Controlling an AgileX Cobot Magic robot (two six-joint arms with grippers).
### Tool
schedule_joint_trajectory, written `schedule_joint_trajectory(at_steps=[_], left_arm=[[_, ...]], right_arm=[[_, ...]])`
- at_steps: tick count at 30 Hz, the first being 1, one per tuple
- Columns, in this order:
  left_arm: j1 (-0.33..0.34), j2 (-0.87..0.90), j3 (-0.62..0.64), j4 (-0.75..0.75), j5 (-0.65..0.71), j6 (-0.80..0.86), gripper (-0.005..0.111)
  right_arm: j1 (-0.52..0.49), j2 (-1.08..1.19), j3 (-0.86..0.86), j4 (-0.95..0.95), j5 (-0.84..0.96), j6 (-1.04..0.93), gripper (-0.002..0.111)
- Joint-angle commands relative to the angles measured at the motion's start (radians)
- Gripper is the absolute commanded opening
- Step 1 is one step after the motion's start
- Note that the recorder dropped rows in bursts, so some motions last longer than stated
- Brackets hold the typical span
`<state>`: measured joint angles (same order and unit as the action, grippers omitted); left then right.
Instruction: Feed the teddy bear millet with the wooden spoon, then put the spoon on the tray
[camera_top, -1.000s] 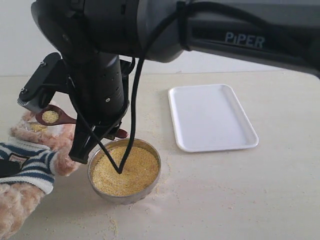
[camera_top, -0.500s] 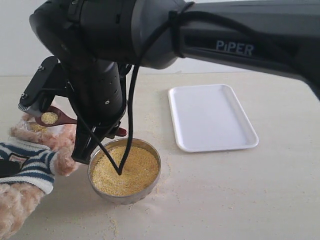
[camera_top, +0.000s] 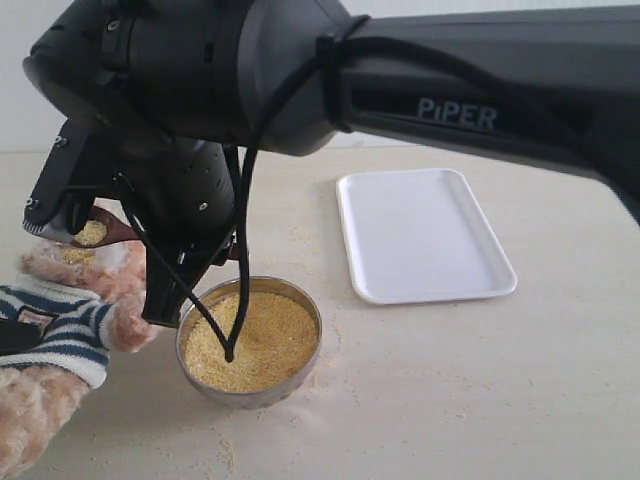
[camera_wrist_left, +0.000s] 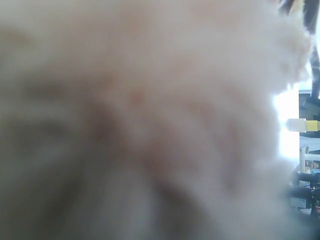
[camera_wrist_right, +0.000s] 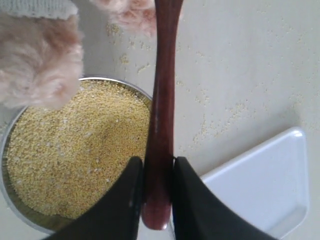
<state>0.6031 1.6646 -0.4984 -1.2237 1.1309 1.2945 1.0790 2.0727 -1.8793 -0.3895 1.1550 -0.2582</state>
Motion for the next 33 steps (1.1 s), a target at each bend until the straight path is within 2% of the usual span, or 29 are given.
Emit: schedule_joint_trajectory(at_steps=[1, 6, 17, 22, 33], left_arm=[[0.003, -0.002, -0.003, -0.017, 0.018, 0.009, 0.005], [0.003, -0.002, -0.003, -0.017, 0.018, 0.009, 0.005], [0.003, -0.002, -0.003, -0.017, 0.018, 0.009, 0.005], [0.003, -0.002, -0.003, -0.017, 0.018, 0.009, 0.005], [0.003, -0.002, -0.003, -0.017, 0.018, 0.009, 0.005]], right_arm=[[0.011, -0.005, -0.007, 0.04, -0.017, -0.059, 0.0], [0.011, 0.004, -0.007, 0.082, -0.033, -0.109, 0.0], [0.009, 0.01, -0.007, 0.029, -0.012, -0.05, 0.0], [0.009, 0.01, -0.007, -0.06, 0.002, 0.072, 0.0], [0.02, 0.01, -0.007, -0.046, 0.015, 0.065, 0.0]])
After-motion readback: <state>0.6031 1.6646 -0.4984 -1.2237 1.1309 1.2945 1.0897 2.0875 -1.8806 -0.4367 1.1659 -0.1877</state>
